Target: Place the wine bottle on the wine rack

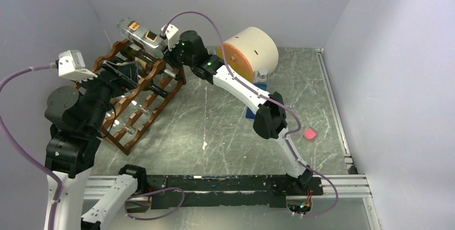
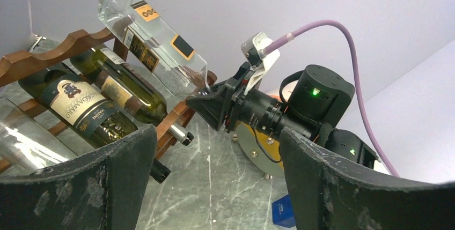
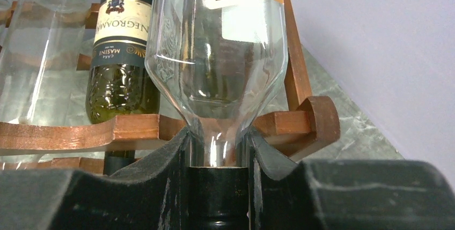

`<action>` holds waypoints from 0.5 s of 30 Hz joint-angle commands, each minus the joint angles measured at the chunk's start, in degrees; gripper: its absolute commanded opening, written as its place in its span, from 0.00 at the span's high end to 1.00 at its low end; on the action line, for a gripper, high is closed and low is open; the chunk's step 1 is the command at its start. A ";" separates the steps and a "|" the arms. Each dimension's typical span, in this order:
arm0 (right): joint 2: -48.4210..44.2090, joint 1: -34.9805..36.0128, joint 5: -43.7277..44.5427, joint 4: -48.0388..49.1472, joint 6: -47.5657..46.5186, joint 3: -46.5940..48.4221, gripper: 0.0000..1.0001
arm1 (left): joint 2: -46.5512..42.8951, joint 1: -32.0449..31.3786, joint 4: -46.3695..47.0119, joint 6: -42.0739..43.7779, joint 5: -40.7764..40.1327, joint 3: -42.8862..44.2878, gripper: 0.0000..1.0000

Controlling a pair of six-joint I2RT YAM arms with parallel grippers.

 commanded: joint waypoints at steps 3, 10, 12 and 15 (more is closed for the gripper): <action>-0.65 0.38 -2.06 10.67 -4.28 4.18 0.89 | -0.15 -0.30 0.80 1.16 0.38 -0.83 0.12; 0.35 0.38 -1.73 10.06 -6.77 3.66 0.78 | 0.70 -0.30 1.08 1.27 1.52 -1.39 0.12; 0.25 0.42 -1.59 10.13 -7.31 3.25 0.74 | 0.84 -0.30 1.33 1.29 1.71 -1.55 0.12; 0.38 0.36 -1.44 9.78 -7.74 3.17 0.70 | 0.96 -0.30 1.53 1.31 1.80 -1.83 0.12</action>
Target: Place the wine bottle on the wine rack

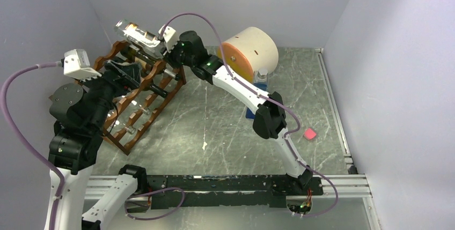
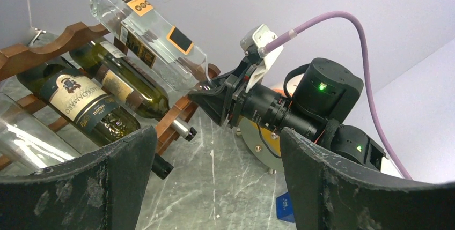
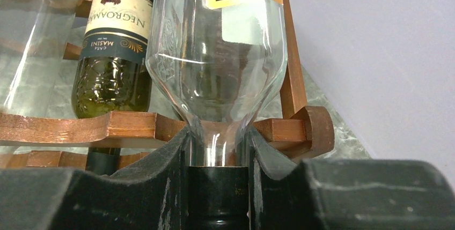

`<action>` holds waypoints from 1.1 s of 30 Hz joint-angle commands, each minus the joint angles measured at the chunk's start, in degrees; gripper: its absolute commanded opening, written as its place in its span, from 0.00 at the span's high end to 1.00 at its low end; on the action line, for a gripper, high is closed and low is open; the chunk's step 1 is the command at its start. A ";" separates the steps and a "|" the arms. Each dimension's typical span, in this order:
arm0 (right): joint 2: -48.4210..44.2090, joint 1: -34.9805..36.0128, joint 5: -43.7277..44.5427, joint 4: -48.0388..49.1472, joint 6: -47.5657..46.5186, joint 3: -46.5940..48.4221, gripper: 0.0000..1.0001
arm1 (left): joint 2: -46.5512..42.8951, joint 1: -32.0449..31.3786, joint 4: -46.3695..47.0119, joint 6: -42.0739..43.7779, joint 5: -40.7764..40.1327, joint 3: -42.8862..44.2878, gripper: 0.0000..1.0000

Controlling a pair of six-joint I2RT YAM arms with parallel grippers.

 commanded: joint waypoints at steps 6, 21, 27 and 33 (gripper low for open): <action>-0.56 0.29 -1.24 7.97 -2.70 2.63 0.62 | 0.56 -0.30 1.13 0.81 0.83 -0.75 0.11; -1.17 0.20 -1.18 9.76 1.16 3.18 0.39 | -0.08 -0.30 0.33 1.25 0.46 -0.52 0.11; -2.48 0.25 -0.61 10.72 5.16 3.17 0.35 | 0.00 -0.30 -0.23 1.47 1.18 -0.02 0.11; -7.08 0.20 1.62 12.63 11.03 0.09 0.35 | -0.09 -0.30 -1.14 2.05 3.26 1.38 0.11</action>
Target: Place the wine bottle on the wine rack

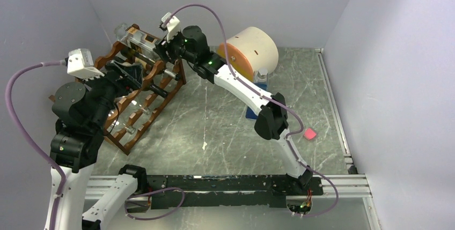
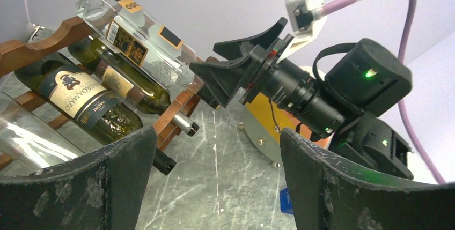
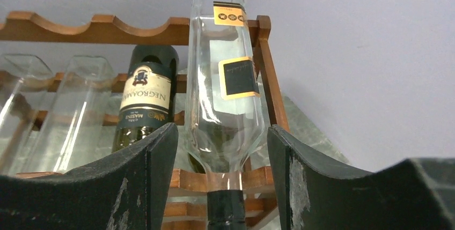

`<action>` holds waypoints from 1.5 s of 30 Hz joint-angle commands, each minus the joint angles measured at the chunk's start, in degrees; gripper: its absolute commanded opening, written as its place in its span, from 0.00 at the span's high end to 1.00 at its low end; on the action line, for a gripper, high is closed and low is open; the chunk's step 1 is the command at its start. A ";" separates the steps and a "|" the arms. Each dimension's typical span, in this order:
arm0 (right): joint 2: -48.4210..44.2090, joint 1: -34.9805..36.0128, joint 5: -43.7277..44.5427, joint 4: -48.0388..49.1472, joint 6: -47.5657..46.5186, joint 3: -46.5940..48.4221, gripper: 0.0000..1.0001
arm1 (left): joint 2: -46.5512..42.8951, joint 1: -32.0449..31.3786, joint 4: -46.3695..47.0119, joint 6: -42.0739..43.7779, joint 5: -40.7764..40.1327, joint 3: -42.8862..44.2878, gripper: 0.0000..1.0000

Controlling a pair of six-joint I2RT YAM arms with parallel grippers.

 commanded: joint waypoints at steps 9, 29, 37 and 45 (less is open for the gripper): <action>-22.82 -0.02 8.09 3.72 11.21 -18.57 0.35 | -1.80 -0.29 -0.29 3.87 10.34 1.53 0.12; -67.81 0.01 45.65 -6.64 3.20 -60.99 0.23 | -9.43 -0.29 8.58 11.20 30.34 -13.15 0.11; -67.51 -0.96 57.60 -18.55 13.52 -61.60 0.17 | -9.01 -0.30 9.42 10.55 32.35 -14.83 0.12; -63.84 -3.00 58.38 -28.81 29.16 -60.66 0.17 | -7.02 -0.29 7.80 8.98 30.25 -15.07 0.12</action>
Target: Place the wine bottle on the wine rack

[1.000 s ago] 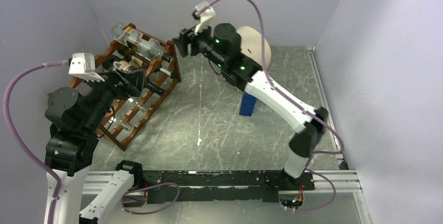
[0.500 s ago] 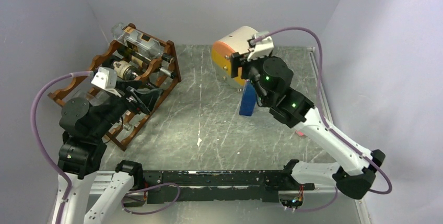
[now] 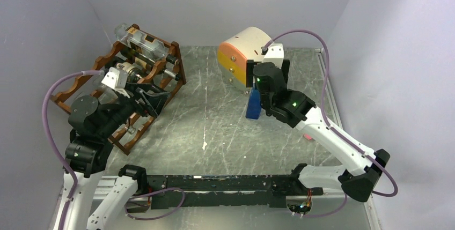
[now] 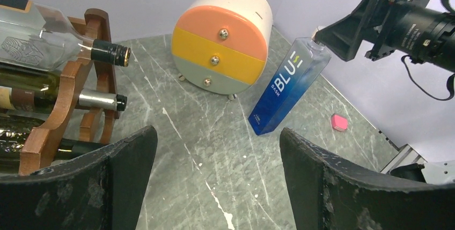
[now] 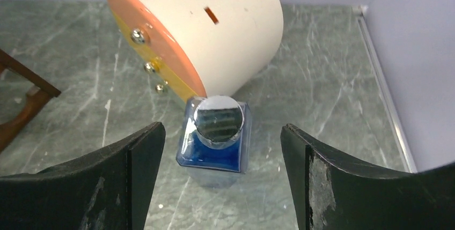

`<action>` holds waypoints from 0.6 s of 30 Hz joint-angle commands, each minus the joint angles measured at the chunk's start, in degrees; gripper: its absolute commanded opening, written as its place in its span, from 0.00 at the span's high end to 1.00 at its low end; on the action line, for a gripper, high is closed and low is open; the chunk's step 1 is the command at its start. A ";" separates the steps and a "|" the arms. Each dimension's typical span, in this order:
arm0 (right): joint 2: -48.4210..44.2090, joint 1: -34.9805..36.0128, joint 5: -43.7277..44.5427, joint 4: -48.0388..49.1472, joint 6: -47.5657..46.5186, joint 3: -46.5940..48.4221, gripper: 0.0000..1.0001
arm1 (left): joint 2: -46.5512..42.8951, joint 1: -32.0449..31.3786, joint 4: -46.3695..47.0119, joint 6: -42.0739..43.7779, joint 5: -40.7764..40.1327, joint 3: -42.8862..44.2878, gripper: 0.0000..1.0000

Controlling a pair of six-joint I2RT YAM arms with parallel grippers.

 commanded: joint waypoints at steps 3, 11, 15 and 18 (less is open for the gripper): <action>1.45 -2.81 0.48 -5.17 11.92 -1.53 0.17 | 1.08 -0.30 1.21 -1.60 -0.34 -0.93 0.12; 2.68 -4.59 -6.37 1.12 11.64 -7.05 0.19 | 1.62 -0.30 -0.51 -2.15 -0.91 -0.37 0.12; 3.71 -5.36 -7.16 1.37 12.40 -7.48 0.19 | 1.37 -0.30 0.28 -2.82 -0.49 -1.36 0.13; 4.06 -5.71 -7.30 1.98 12.24 -7.86 0.21 | 1.63 -0.29 0.16 -2.93 -0.58 -1.56 0.13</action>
